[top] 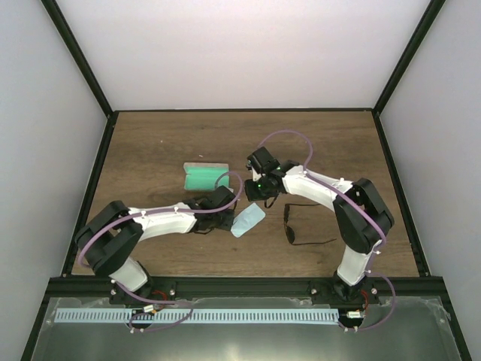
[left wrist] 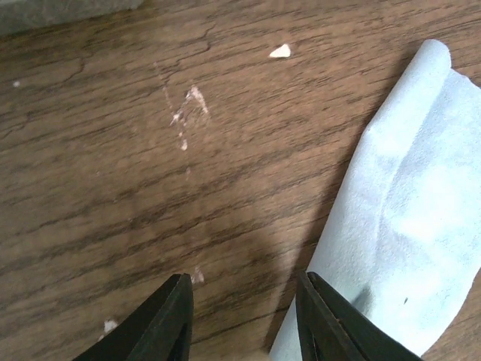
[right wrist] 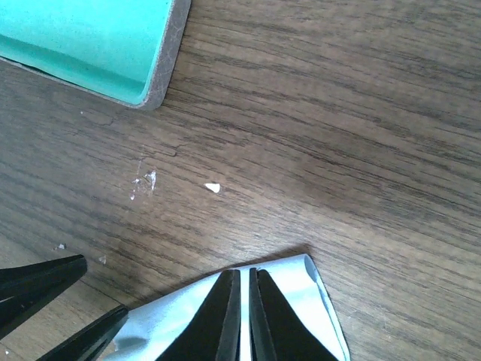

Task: Organize the sunglasses
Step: Adjust the glasses cleaning cloth at the center of the board.

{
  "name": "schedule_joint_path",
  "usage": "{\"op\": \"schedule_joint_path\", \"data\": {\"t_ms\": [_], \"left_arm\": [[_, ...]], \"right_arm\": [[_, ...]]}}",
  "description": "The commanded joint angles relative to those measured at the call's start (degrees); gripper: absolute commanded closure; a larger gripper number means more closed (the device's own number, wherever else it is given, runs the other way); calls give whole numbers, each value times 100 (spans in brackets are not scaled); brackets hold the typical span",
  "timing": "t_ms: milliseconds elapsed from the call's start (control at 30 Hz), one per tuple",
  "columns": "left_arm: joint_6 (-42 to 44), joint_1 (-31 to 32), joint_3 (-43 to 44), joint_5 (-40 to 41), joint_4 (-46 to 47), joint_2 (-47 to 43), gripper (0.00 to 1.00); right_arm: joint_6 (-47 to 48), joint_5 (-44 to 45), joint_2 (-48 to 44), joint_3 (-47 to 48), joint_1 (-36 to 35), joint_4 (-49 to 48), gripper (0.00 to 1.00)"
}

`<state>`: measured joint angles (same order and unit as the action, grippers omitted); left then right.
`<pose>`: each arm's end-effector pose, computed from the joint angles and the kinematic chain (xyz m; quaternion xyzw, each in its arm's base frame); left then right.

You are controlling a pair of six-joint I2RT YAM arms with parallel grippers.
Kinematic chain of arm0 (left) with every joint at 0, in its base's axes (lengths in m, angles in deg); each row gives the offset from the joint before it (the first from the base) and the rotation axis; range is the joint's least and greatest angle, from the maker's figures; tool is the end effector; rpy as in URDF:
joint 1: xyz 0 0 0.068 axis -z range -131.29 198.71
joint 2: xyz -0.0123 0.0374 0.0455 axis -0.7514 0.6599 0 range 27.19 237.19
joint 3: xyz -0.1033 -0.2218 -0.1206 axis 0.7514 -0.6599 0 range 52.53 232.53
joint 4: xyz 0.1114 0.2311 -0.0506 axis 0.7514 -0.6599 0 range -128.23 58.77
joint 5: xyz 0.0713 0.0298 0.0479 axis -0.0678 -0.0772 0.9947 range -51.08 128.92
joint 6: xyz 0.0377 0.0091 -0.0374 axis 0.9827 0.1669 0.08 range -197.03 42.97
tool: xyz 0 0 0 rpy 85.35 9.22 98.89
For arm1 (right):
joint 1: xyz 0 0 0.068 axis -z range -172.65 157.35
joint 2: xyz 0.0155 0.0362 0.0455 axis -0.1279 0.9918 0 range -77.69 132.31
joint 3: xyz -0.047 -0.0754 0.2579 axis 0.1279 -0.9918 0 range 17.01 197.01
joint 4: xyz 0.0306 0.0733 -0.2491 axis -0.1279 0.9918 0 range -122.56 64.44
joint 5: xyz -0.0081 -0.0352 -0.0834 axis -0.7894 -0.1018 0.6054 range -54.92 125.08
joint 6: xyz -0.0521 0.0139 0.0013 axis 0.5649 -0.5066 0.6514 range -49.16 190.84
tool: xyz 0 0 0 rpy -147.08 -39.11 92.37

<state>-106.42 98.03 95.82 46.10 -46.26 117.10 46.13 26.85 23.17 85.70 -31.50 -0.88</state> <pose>0.1882 -0.2120 0.1445 0.1524 0.9557 -0.1081 0.2276 0.2750 0.2281 0.1950 -0.1357 0.9622 0.1782 0.1550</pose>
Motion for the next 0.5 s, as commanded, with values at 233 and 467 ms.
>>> {"op": "schedule_joint_path", "data": {"t_ms": [233, 467], "left_arm": [[211, -1, 97, -104, -42, -57, 57], [438, 2, -73, -274, -62, -106, 57]], "right_arm": [[64, 37, -50, 116, 25, 81, 95], [28, 1, -50, 19, 34, 29, 95]]}}
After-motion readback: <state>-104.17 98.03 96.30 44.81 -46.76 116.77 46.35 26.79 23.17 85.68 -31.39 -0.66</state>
